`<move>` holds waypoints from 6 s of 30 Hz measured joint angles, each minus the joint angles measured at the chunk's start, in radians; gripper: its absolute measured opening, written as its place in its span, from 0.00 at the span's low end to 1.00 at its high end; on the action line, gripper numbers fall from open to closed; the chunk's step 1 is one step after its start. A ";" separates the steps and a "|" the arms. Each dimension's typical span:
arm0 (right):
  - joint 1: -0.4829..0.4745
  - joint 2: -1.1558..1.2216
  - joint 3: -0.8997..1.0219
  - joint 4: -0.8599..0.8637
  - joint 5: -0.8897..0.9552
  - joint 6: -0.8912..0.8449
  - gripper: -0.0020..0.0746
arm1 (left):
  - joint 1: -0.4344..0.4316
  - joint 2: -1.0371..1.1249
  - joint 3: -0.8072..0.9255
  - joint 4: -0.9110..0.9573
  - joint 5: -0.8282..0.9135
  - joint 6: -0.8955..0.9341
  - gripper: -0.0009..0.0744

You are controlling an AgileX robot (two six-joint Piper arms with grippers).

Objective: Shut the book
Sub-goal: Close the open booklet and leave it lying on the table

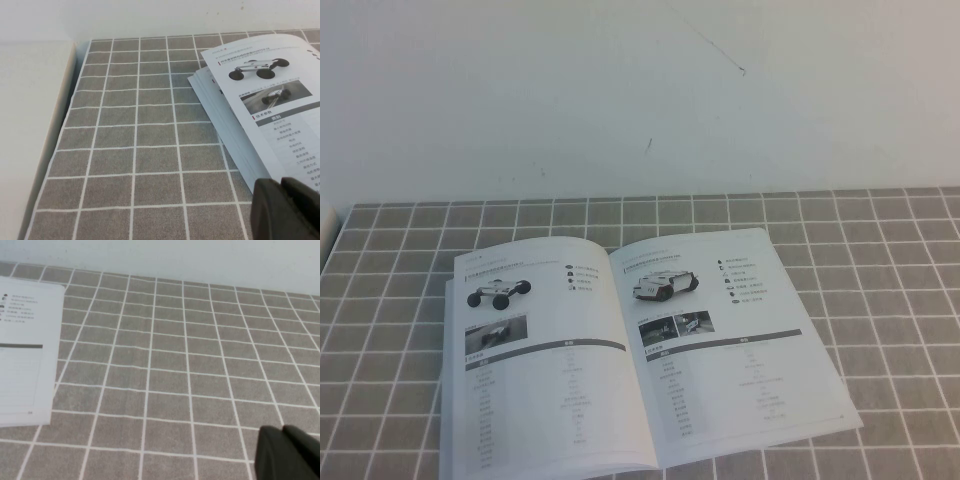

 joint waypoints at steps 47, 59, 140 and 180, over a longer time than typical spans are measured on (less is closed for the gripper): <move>0.000 0.000 0.000 0.000 0.000 -0.005 0.02 | 0.000 0.000 0.000 0.000 0.000 0.006 0.01; 0.000 0.000 0.000 -0.006 0.000 -0.005 0.02 | 0.000 0.000 0.000 0.000 0.000 0.006 0.01; 0.152 1.453 -0.983 1.142 0.256 -0.998 0.02 | 0.000 0.956 -0.655 -0.346 0.054 0.149 0.01; 0.249 2.089 -1.273 0.845 0.203 -0.933 0.02 | 0.000 1.730 -0.933 -0.305 0.103 0.113 0.01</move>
